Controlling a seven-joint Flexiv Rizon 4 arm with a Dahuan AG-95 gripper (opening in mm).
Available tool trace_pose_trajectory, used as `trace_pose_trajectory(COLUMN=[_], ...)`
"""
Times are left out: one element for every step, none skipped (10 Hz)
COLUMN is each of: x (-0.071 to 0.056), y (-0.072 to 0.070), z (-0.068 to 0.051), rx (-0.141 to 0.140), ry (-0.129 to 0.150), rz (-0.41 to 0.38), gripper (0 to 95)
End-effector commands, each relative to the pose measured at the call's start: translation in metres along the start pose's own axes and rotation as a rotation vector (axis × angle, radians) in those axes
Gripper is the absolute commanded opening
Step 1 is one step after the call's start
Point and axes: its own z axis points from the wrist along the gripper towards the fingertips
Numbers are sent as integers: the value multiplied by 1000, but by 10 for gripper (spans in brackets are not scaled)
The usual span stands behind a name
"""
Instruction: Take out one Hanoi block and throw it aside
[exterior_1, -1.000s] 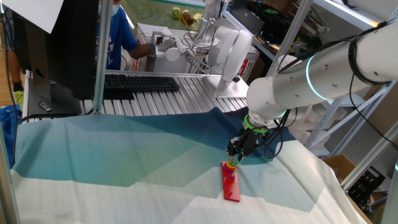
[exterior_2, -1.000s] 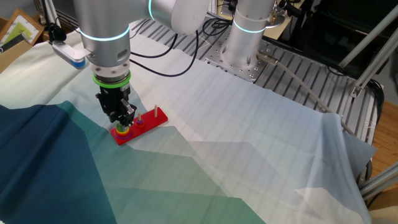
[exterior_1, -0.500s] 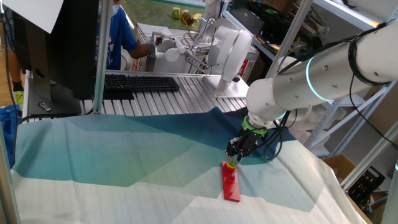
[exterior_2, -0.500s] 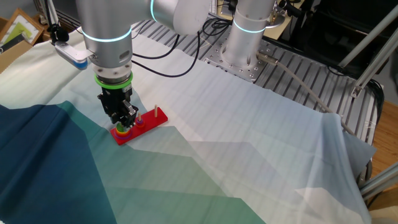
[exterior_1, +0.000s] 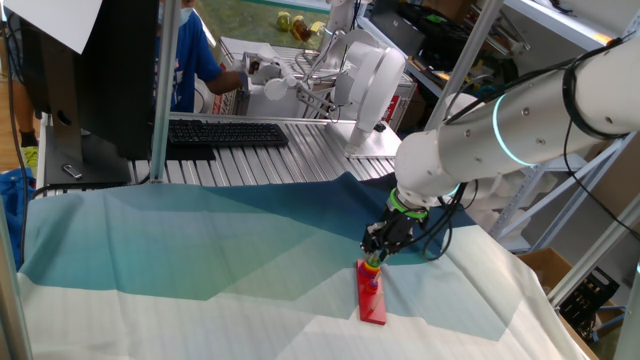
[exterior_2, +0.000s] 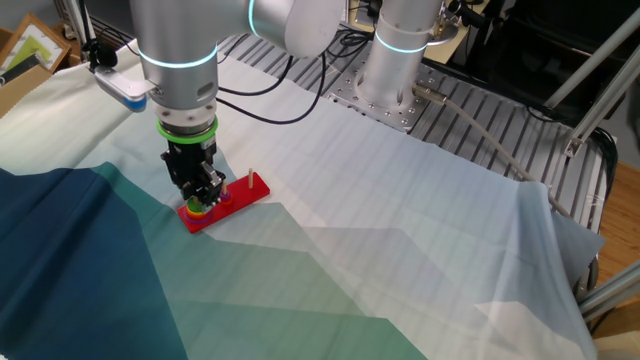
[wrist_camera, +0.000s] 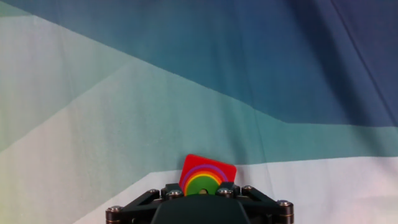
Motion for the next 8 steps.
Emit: trace_pose_trajectory(x=[-1, -1, -1, -1, -1, -1, -1, -1], y=[0, 0, 0, 0, 0, 0, 0, 0], z=[2, 2, 2, 2, 2, 2, 2, 2], rx=[-2, -1, -1, 0, 0, 0, -1, 0], ry=[-5, -8, -7, -7, -7, -7, -7, -6], rz=[-2, -1, -1, -2, -3, -3, -4, -7], gripper=[380, 380, 380, 380, 380, 380, 380, 190])
